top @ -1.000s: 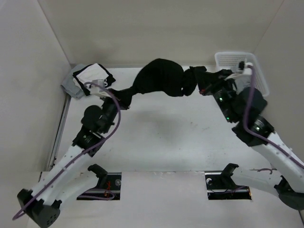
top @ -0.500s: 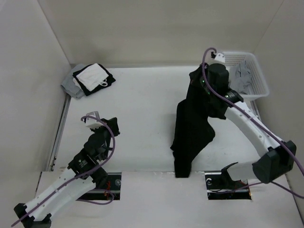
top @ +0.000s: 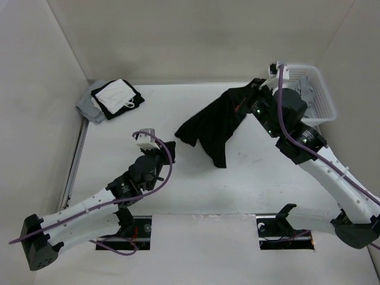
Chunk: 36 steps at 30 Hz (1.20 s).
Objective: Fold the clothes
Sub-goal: Flatten the tank top out
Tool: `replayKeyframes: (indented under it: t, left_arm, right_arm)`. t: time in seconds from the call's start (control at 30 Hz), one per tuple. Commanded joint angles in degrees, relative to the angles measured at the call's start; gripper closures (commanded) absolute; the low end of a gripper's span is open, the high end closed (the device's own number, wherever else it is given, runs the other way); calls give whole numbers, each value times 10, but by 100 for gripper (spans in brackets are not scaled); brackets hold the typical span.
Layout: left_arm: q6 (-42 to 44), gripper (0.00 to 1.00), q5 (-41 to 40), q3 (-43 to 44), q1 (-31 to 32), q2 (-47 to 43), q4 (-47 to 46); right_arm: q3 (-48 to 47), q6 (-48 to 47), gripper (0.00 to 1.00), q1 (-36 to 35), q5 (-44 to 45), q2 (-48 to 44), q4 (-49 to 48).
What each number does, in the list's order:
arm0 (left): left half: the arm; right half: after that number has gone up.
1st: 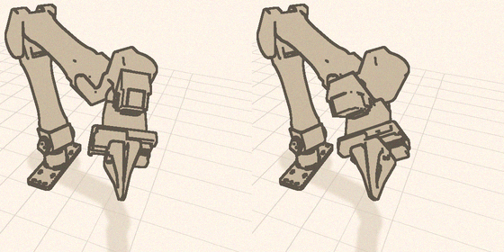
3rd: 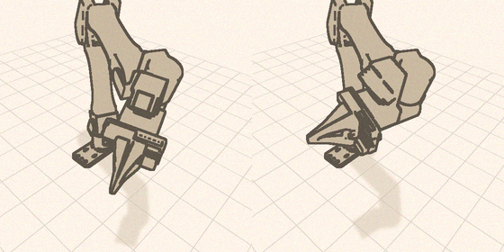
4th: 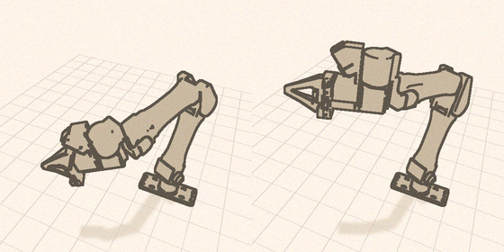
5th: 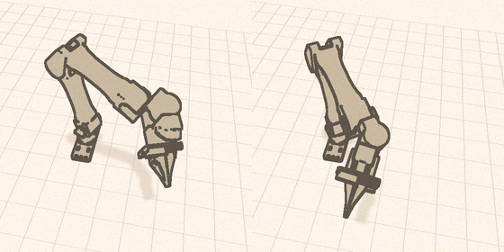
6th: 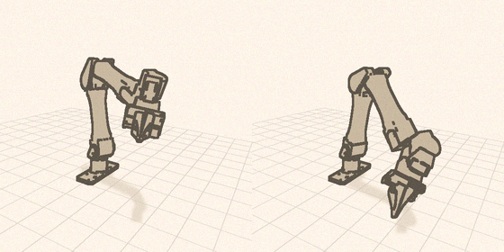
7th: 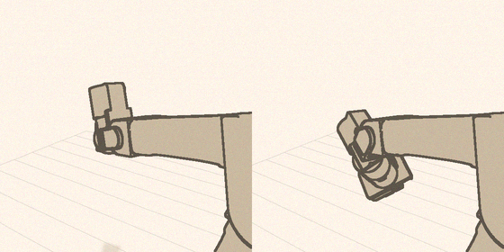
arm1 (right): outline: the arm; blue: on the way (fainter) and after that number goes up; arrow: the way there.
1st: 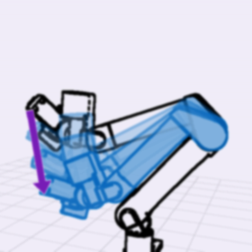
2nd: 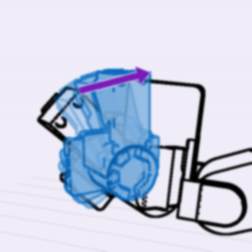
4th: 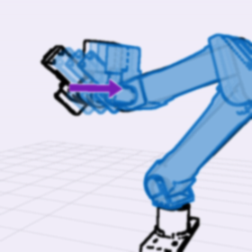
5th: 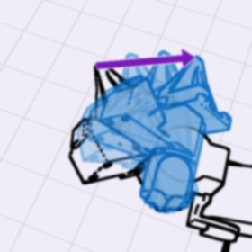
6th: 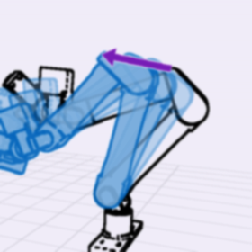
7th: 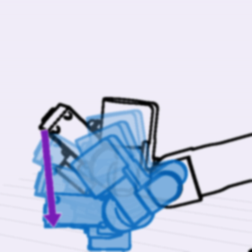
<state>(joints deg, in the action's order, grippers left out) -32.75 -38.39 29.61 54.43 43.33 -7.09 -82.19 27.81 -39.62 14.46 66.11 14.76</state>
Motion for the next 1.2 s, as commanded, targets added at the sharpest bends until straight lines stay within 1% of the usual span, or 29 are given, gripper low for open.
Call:
replayKeyframes:
  t: [0.0, 0.07, 0.13, 0.2, 0.23, 0.3, 0.33, 0.4, 0.43, 0.53, 0.6, 0.67, 0.7, 0.73, 0.8, 0.83, 0.93, 1.0, 1.1, 1.17]
  left_arm:
    - [7, 87, -17, 0, 0, -20, -46]
    - [7, 85, -8, 2, 5, -16, -49]
    - [-1, 79, 15, 8, 26, 12, -61]
    - [-1, 68, 23, 10, 53, 45, -85]
    - [-4, 56, 20, -1, 71, 56, -105]
    - [-10, 44, 19, -21, 79, 55, -125]
    - [-21, 39, 25, -40, 83, 41, -134]
    - [-37, 40, 38, -74, 95, 19, -136]
    - [-41, 44, 45, -90, 99, 11, -130]
    - [-59, 44, 71, -116, 114, 22, -107]
    - [-69, 44, 133, -117, 122, 62, -105]
    - [-64, 44, 190, -118, 134, 110, -136]
    - [-64, 42, 206, -121, 147, 140, -164]
    - [-64, 40, 207, -123, 153, 155, -178]
    - [-62, 32, 202, -117, 176, 214, -228]
    - [-61, 31, 199, -109, 179, 238, -240]
    - [-46, 29, 192, -78, 176, 320, -266]
    - [-42, 30, 168, -58, 166, 359, -268]
    - [-33, 30, 116, -36, 158, 395, -271]
    - [-30, 29, 108, -25, 155, 415, -281]
  right_arm:
    - [15, -18, 100, -45, 80, -3, 6]
    - [7, -35, 100, -93, 135, -21, 8]
    - [-7, -55, 100, -138, 185, -32, 12]
    - [-20, -72, 100, -175, 211, -34, 13]
    - [-27, -82, 100, -189, 224, -30, 13]
    - [-29, -86, 100, -194, 224, -27, 14]
    - [-28, -86, 100, -192, 221, -24, 14]
    - [-16, -80, 100, -176, 213, -20, 11]
    - [-10, -77, 100, -166, 206, -19, 9]
    - [3, -62, 100, -142, 183, -19, 3]
    - [12, -52, 100, -122, 162, -18, -6]
    - [15, -44, 100, -106, 147, -14, -9]
    - [16, -39, 100, -99, 141, -13, -10]
    - [18, -37, 100, -96, 137, -12, -10]
    - [23, -34, 100, -89, 130, -12, -13]
    - [24, -34, 100, -89, 129, -12, -15]
    - [27, -34, 100, -86, 122, -14, -16]
    - [27, -34, 100, -86, 120, -16, -16]
    - [30, -36, 100, -87, 116, -19, -16]
    - [35, -37, 100, -85, 113, -22, -16]
